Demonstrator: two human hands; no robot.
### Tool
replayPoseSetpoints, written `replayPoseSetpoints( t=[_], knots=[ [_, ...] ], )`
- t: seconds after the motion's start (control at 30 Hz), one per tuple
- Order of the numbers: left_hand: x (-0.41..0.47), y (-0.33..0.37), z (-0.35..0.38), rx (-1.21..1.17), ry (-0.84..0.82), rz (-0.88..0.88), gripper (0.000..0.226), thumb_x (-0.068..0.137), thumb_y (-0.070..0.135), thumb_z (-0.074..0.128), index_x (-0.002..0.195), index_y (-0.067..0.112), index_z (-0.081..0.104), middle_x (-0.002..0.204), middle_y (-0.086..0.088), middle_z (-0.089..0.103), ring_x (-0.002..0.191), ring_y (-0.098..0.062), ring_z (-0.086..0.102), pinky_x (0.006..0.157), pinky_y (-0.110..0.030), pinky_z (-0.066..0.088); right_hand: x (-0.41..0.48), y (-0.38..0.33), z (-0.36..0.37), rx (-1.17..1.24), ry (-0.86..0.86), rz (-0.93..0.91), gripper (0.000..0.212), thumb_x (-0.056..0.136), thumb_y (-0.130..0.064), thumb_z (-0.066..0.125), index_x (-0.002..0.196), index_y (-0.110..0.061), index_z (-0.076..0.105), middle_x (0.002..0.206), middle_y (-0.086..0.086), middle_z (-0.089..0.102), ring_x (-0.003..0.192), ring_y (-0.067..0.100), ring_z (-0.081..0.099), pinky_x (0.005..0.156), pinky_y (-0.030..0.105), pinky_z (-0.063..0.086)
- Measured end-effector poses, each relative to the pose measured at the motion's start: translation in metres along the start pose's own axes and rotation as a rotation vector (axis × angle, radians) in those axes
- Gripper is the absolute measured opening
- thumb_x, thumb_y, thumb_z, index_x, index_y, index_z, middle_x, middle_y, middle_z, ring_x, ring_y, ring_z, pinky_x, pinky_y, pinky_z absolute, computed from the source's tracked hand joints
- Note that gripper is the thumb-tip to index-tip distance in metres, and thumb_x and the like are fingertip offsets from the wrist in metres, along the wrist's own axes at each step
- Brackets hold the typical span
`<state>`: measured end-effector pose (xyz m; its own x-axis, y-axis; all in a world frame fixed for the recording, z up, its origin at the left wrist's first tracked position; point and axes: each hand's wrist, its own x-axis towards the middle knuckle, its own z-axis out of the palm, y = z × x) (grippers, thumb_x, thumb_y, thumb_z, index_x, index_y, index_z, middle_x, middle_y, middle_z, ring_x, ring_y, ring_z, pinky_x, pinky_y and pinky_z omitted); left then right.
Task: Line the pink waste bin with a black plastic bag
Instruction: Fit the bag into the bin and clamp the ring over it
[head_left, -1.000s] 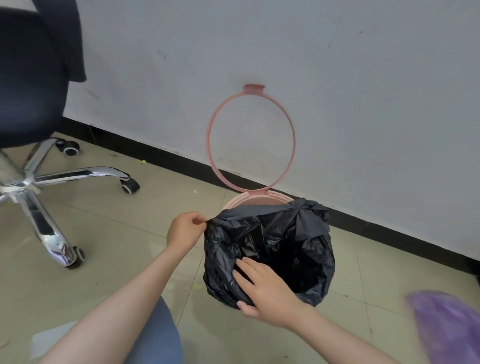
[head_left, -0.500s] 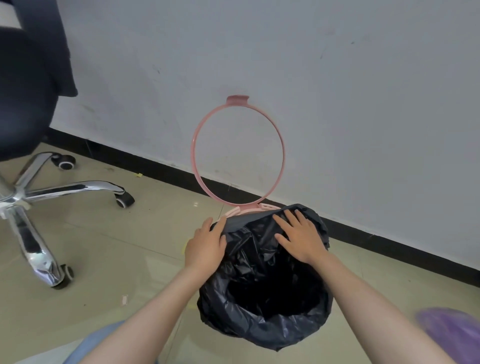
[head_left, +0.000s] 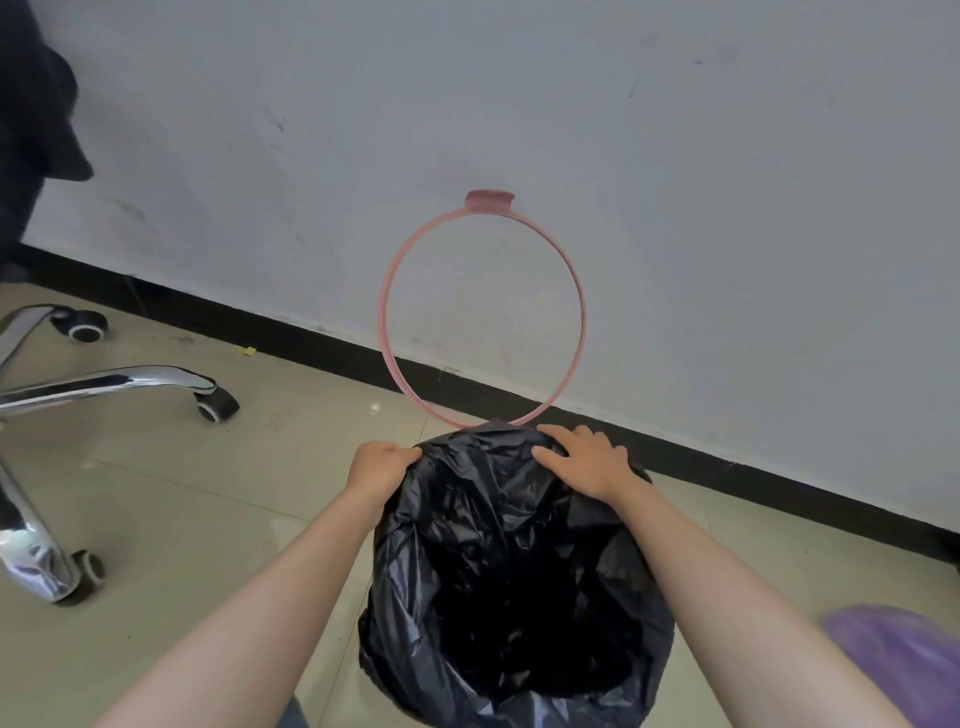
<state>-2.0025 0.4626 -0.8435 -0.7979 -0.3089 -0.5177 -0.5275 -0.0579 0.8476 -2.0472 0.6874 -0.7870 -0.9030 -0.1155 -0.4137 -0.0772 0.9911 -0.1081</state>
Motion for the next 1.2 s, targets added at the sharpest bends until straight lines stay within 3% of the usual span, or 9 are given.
replayPoseSetpoints(
  t=[0.17,0.3,0.43,0.63,0.77,0.83,0.93,1.07,1.2],
  knots=[
    [-0.022,0.012,-0.006,0.253,0.036,0.14,0.035,0.088,0.025,0.055,0.12,0.01,0.052,0.117,-0.012,0.057,0.109,-0.03,0.054,0.095,-0.04,0.043,-0.015,0.023,0.006,0.55,0.057,0.04,0.035,0.098,-0.034,0.034,0.121,-0.02,0.056,0.134,0.008,0.05,0.131,0.027,0.034,0.104,0.035,0.028],
    [-0.068,0.0,-0.022,0.613,0.064,0.417,0.046,0.091,0.029,0.05,0.134,0.016,0.041,0.139,-0.006,0.045,0.128,-0.026,0.038,0.103,-0.038,0.033,-0.049,0.051,0.02,0.504,0.274,-0.028,0.04,0.091,-0.045,0.029,0.077,-0.019,0.056,0.088,0.006,0.065,0.092,0.028,0.059,0.075,0.038,0.041],
    [-0.09,-0.017,-0.014,0.346,-0.179,0.292,0.046,0.086,0.019,0.059,0.128,0.025,0.042,0.119,0.005,0.056,0.103,-0.015,0.055,0.088,-0.029,0.042,-0.071,0.069,0.045,0.901,-0.009,0.085,0.04,0.098,-0.037,0.037,0.134,-0.021,0.04,0.13,-0.007,0.048,0.117,0.015,0.049,0.1,0.033,0.04],
    [-0.072,-0.011,-0.006,-0.024,-0.118,-0.103,0.024,0.084,0.004,0.059,0.108,0.006,0.06,0.099,-0.014,0.067,0.081,-0.028,0.064,0.067,-0.034,0.049,-0.079,0.069,0.051,1.166,0.032,0.26,0.037,0.092,-0.037,0.052,0.111,-0.006,0.06,0.109,0.012,0.067,0.097,0.026,0.064,0.087,0.041,0.051],
    [-0.076,-0.009,-0.004,0.134,-0.023,0.013,0.058,0.085,0.025,0.062,0.137,0.013,0.037,0.138,-0.01,0.046,0.122,-0.031,0.048,0.099,-0.042,0.042,-0.103,0.069,0.059,0.935,0.591,0.297,0.022,0.096,-0.026,0.045,0.1,-0.011,0.06,0.11,0.011,0.061,0.112,0.028,0.053,0.087,0.033,0.04],
    [-0.084,-0.019,-0.008,0.313,0.077,0.117,0.078,0.082,0.039,0.063,0.144,0.019,0.02,0.151,-0.005,0.028,0.138,-0.028,0.028,0.111,-0.047,0.029,-0.115,0.071,0.07,0.854,0.514,0.211,0.037,0.096,-0.026,0.044,0.13,-0.01,0.046,0.139,0.01,0.044,0.133,0.024,0.035,0.109,0.038,0.031],
    [-0.097,-0.039,-0.004,0.391,-0.008,0.241,0.078,0.075,0.039,0.066,0.141,0.026,0.025,0.146,-0.002,0.038,0.131,-0.025,0.038,0.107,-0.046,0.036,-0.122,0.07,0.087,0.912,0.292,0.124,0.058,0.096,-0.024,0.047,0.146,-0.017,0.019,0.155,0.001,0.019,0.143,0.018,0.017,0.118,0.037,0.018],
    [-0.106,-0.033,0.009,0.321,0.04,0.369,0.062,0.08,-0.008,0.05,0.133,0.022,0.039,0.118,0.01,0.05,0.108,-0.017,0.049,0.085,-0.028,0.036,-0.122,0.062,0.09,1.153,0.294,0.184,0.058,0.097,-0.006,0.04,0.147,-0.02,0.015,0.155,-0.001,0.021,0.141,0.019,0.024,0.117,0.035,0.022],
    [-0.089,-0.019,0.014,0.29,-0.027,0.323,0.063,0.081,-0.011,0.046,0.135,0.021,0.037,0.125,-0.001,0.053,0.117,-0.026,0.05,0.094,-0.033,0.04,-0.118,0.063,0.087,1.225,0.326,0.242,0.058,0.097,-0.004,0.037,0.147,-0.021,0.013,0.152,0.001,0.027,0.138,0.022,0.03,0.115,0.036,0.027]
  ],
)
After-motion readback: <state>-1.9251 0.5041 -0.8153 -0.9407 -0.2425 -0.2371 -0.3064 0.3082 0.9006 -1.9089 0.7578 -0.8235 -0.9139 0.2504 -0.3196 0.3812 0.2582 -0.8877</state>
